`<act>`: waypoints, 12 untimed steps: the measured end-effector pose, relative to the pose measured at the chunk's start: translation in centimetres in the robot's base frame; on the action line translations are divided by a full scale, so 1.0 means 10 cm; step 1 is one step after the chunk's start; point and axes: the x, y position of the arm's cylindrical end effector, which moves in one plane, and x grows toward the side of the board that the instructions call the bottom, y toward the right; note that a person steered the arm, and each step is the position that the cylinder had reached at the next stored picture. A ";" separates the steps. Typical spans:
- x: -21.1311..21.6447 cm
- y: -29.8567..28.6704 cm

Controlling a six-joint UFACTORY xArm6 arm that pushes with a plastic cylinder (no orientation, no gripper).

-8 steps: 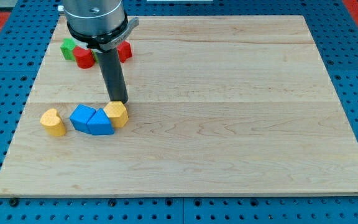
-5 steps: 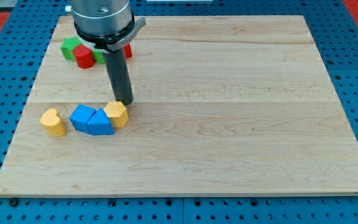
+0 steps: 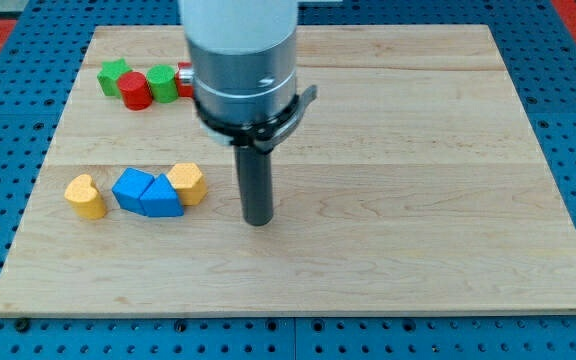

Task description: Push the cube at the bottom center of the board

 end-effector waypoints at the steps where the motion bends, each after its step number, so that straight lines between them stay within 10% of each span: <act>1: 0.11 -0.81; 3: -0.42 -2.12; 6: -0.29 -0.28; 8: -0.64 -0.55; 12: -0.40 0.78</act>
